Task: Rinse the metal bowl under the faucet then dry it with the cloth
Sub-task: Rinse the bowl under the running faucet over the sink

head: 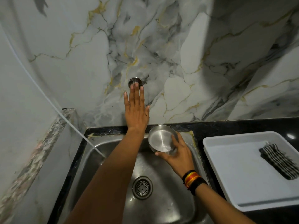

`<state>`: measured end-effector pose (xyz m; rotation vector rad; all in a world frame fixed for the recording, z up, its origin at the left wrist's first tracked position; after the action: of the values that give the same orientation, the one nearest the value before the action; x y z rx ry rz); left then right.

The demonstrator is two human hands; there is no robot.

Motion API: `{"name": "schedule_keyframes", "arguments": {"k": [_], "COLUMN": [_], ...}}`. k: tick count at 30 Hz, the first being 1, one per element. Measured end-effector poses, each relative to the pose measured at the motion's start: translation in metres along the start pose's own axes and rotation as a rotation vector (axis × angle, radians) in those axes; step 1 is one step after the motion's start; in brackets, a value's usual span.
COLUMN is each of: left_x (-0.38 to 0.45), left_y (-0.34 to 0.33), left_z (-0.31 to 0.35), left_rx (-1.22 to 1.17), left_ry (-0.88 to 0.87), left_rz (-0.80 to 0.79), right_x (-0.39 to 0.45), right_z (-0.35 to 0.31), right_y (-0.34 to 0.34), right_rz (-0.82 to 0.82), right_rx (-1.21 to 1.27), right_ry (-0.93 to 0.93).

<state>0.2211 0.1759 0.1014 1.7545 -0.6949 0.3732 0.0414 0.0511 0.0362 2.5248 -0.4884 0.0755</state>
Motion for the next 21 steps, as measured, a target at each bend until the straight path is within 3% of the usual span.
{"name": "schedule_keyframes", "arguments": {"k": [3,8,21], "left_x": [0.001,-0.002,-0.003], "left_y": [0.002,0.0,-0.002], "left_z": [-0.003,-0.02,-0.027], "left_rx": [-0.014,-0.246,-0.32], "left_ry": [-0.022,-0.11,-0.219], "left_rz": [-0.024,-0.053,-0.159], "right_x": [-0.016,-0.046,-0.053], "right_z": [0.009,0.016,0.017], "right_y": [0.012,0.033,0.043], "right_rz": [0.03,0.004,-0.027], "right_rx": [0.027,-0.005,-0.132], "right_ry": [-0.026,-0.016,-0.007]}}
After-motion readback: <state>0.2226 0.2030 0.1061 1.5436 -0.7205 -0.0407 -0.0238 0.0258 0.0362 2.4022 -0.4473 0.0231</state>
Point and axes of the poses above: each hand's wrist, its own x-axis towards the middle knuckle, its own y-axis out of the back of the hand, z = x × y, the point moved 4 cm from there along x, towards the middle knuckle, and after that the axes turned 5 degrees about x, right-handed, at the moved point
